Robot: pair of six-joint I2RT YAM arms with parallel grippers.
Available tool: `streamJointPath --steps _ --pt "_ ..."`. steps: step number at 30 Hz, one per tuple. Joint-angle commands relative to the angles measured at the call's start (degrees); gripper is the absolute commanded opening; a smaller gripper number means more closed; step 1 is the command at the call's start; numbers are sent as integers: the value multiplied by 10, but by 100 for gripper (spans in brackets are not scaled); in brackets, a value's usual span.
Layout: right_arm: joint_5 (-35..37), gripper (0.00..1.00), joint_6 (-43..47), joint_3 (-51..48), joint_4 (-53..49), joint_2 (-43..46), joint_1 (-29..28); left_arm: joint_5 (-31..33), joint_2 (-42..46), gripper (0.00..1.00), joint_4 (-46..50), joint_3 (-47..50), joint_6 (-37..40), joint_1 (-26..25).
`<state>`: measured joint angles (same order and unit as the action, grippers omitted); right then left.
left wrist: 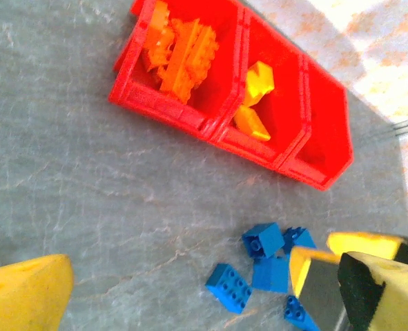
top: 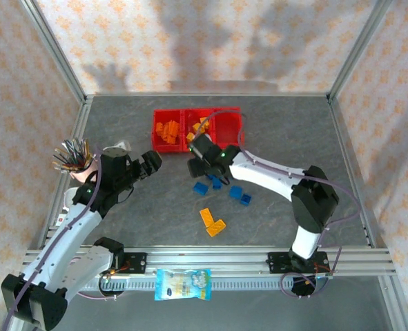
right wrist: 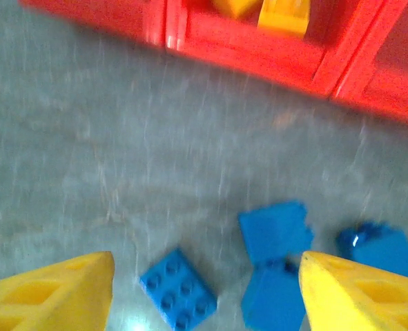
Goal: Sort the legos into containers by color
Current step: Pick up the lego from the bottom-center of the table.
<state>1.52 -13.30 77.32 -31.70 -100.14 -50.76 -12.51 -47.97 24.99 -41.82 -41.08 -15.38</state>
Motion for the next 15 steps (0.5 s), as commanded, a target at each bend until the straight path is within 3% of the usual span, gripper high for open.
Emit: streamJointPath --steps 1,6,15 --pt "-4 71 -38 -49 -26 35 -35 -19 28 99 25 25 -13 0" --pt "2 73 -82 -110 -34 47 -95 -26 59 99 28 55 -35 -10" --pt "-4 68 -121 -161 -22 27 -144 -11 88 99 24 91 -72 -47"
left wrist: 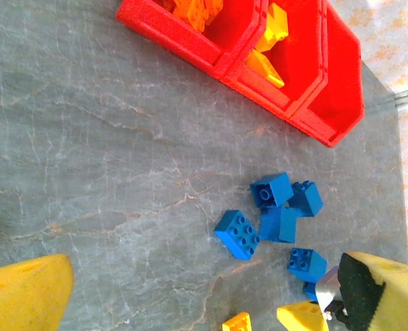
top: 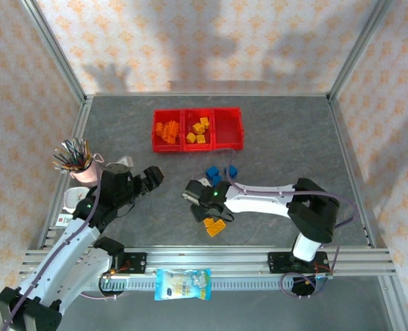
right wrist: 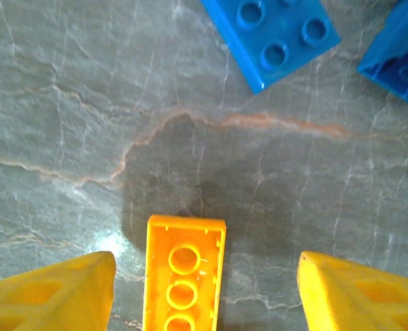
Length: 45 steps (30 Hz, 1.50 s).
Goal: Sort the legos into containers by color
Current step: Pick up the lego from the bottom-center of the table, then place the lego in the container.
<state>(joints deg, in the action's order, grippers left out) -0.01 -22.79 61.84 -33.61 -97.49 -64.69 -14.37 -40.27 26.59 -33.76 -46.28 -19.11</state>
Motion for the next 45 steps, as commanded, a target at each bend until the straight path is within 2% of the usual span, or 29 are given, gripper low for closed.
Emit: streamJointPath --steps 1,5,13,19,26,31,37,45 --pt "14 67 -29 -6 -2 -3 -5 12 15 99 9 14 -24 -12" --pt "7 60 -30 -9 15 -14 -7 14 25 99 5 31 -35 -15" --pt "4 55 -23 -4 26 -45 -9 26 23 99 13 32 -33 -15" --pt "2 45 -23 -7 36 -60 -10 29 20 99 9 32 -32 -15" --pt "5 28 -24 -1 46 -57 -10 28 18 99 6 29 -30 -15" --pt "13 25 -20 32 37 -48 -6 32 13 99 5 16 -23 -15" --pt "18 26 -3 92 30 -31 39 54 -9 99 14 -29 3 -15" --pt "36 27 52 226 43 -75 147 73 -62 99 -5 -82 33 -13"
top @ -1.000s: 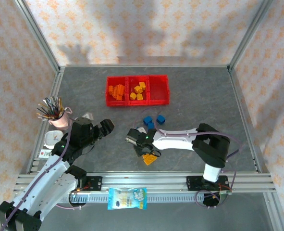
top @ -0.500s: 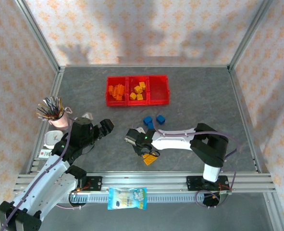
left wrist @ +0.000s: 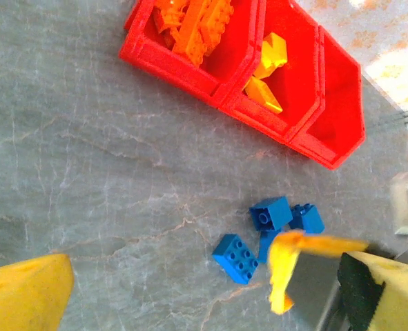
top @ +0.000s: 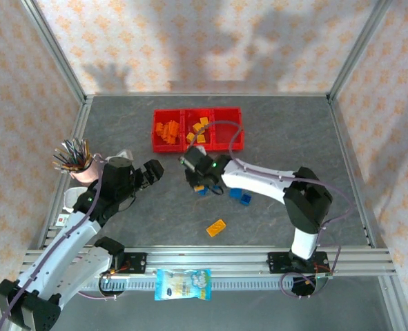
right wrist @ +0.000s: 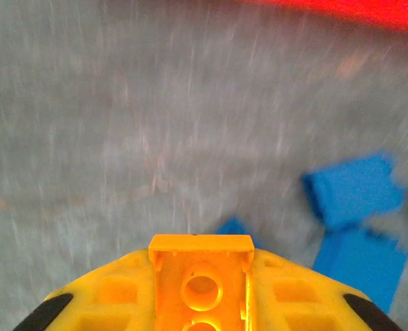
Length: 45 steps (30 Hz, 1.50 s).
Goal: Sort the legos into containers by color
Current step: Place the lego in the container, then pick up the lego from the bottom-center of the table.
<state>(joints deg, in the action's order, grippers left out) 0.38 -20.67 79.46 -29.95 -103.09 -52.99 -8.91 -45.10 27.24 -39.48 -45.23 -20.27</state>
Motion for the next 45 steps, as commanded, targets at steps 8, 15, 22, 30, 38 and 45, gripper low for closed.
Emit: streamJointPath --steps 8,15,22,30,38,45 --pt "66 27 60 213 43 -143 105 16 -94 99 -49 -79 51 3" --pt "95 27 82 392 35 -279 134 13 -130 99 -74 -92 58 8" --pt "100 51 114 477 15 -331 146 13 -136 99 -75 -98 65 14" --pt "72 58 113 383 14 -233 138 -5 -129 99 -67 -102 63 15" --pt "58 66 80 187 -3 -80 102 -25 -94 99 -34 -84 69 14" --pt "59 74 25 25 -48 44 49 -37 -51 99 -21 -48 53 -7"
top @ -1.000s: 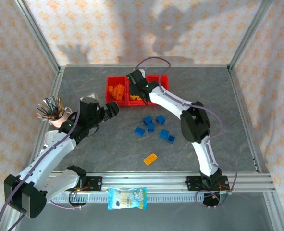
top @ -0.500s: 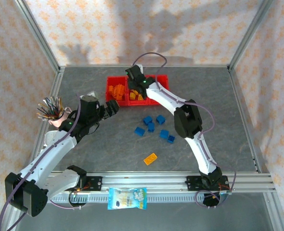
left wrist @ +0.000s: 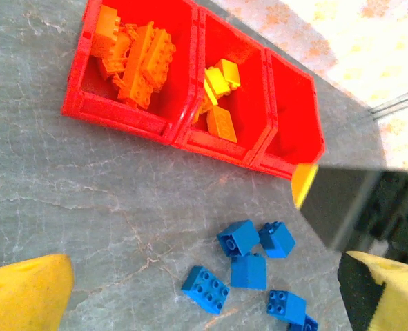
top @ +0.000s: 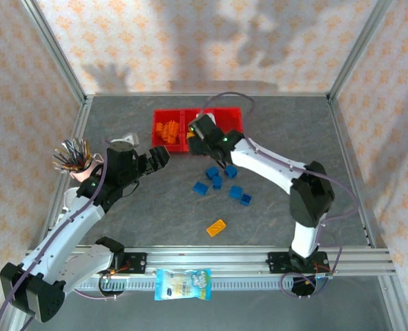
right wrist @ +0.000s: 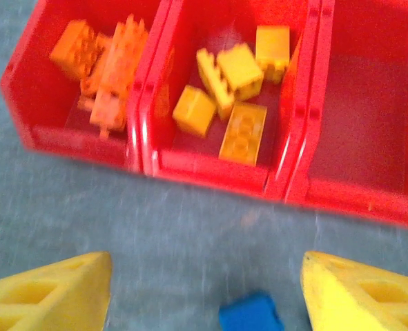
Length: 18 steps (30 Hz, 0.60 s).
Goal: Sort the legos into containers by color
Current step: Pick up the lego from the bottom-center of the table.
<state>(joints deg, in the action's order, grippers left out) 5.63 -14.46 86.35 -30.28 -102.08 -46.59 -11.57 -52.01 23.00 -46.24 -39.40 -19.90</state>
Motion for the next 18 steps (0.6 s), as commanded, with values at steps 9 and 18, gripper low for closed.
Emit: streamJointPath --steps 9,18 --pt "9 81 -263 -210 -98 136 -106 -4 56 99 21 70 -39 -71" --pt "1 89 -456 -319 -91 176 -228 -10 99 99 17 122 -59 -93"
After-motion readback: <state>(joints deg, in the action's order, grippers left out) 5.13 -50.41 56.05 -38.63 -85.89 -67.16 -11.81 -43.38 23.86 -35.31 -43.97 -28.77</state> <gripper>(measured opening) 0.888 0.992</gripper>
